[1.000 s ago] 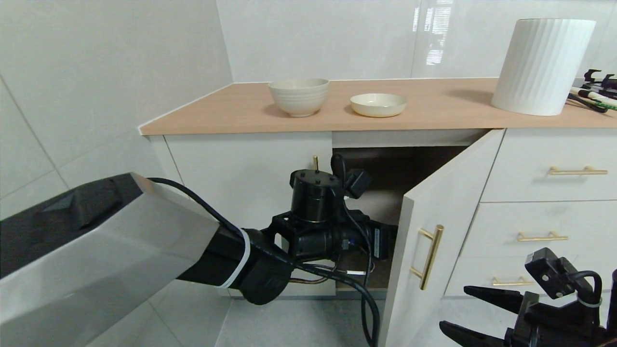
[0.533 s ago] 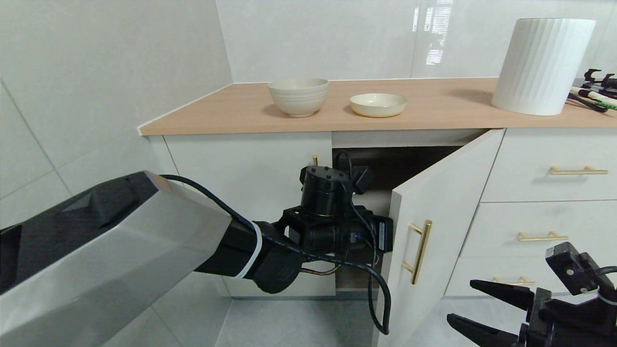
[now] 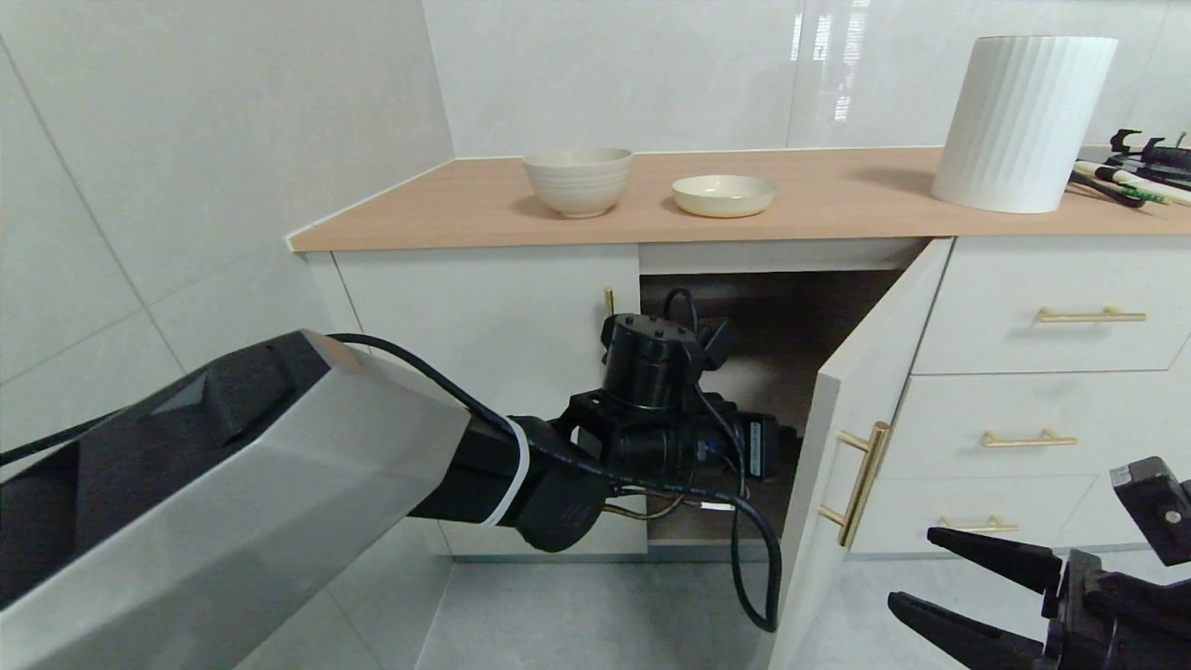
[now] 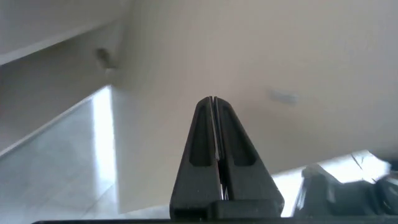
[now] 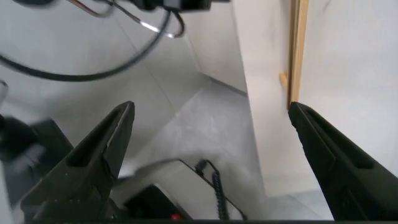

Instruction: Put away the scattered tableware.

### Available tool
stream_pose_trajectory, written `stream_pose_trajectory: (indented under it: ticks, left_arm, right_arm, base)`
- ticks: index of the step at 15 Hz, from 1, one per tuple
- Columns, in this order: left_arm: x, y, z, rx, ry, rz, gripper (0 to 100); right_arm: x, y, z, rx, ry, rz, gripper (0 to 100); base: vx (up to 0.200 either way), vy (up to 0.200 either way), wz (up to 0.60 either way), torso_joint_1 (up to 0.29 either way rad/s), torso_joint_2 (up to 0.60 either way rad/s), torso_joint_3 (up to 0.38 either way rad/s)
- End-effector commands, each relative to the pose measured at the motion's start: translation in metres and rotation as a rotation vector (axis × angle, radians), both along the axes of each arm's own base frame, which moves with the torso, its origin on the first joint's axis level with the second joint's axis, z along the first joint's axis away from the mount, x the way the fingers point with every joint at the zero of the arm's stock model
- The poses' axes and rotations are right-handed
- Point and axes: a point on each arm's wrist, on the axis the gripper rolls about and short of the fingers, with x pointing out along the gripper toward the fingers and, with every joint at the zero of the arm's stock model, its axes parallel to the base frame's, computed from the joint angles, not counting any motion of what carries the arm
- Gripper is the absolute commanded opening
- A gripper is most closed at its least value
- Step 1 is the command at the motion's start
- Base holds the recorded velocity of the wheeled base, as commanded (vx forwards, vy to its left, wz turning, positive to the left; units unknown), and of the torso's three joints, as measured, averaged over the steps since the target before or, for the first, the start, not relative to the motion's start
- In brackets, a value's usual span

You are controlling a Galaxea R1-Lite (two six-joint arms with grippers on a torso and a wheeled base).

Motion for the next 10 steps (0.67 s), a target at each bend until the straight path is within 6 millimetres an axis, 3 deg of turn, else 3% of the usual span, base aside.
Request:
stream_pose_trajectory:
  ticks: [1,5,7,8,9,10]
  left_arm:
    - [0.004,-0.006,-0.001,-0.004,-0.004,-0.001,0]
    - [0.0,-0.01,0.005,-0.003,-0.025,0.037,0]
    - [-0.012,-0.021,0.01,-0.003,-0.03,0.013,0]
    - [-0.036,-0.037,0.014,0.012,-0.019,-0.051,0]
    - [-0.08,-0.064,0.027,-0.008,-0.036,-0.164,0]
    - [-0.094,-0.071,0.03,-0.016,-0.042,-0.2,0]
  right_arm:
    - [-0.005,-0.002,0.007,0.025,-0.038,0.001,100]
    - [-0.009,-0.003,0.013,0.042,-0.072,0.008,100]
    - [-0.015,-0.005,0.019,0.057,-0.101,0.02,100]
    - [-0.023,-0.004,0.027,0.071,-0.123,0.057,100]
    - [-0.035,-0.004,0.041,0.097,-0.139,0.114,100]
    - [-0.04,-0.005,0.046,0.106,-0.131,0.135,100]
  base:
    - [0.0,0.0,0.0,0.0,0.0,0.0]
    - [0.0,0.0,0.0,0.0,0.0,0.0]
    - [0.0,0.0,0.0,0.0,0.0,0.0]
    - [0.0,0.0,0.0,0.0,0.0,0.0]
    - [0.0,0.0,0.0,0.0,0.0,0.0]
    - [0.0,0.0,0.0,0.0,0.0,0.0]
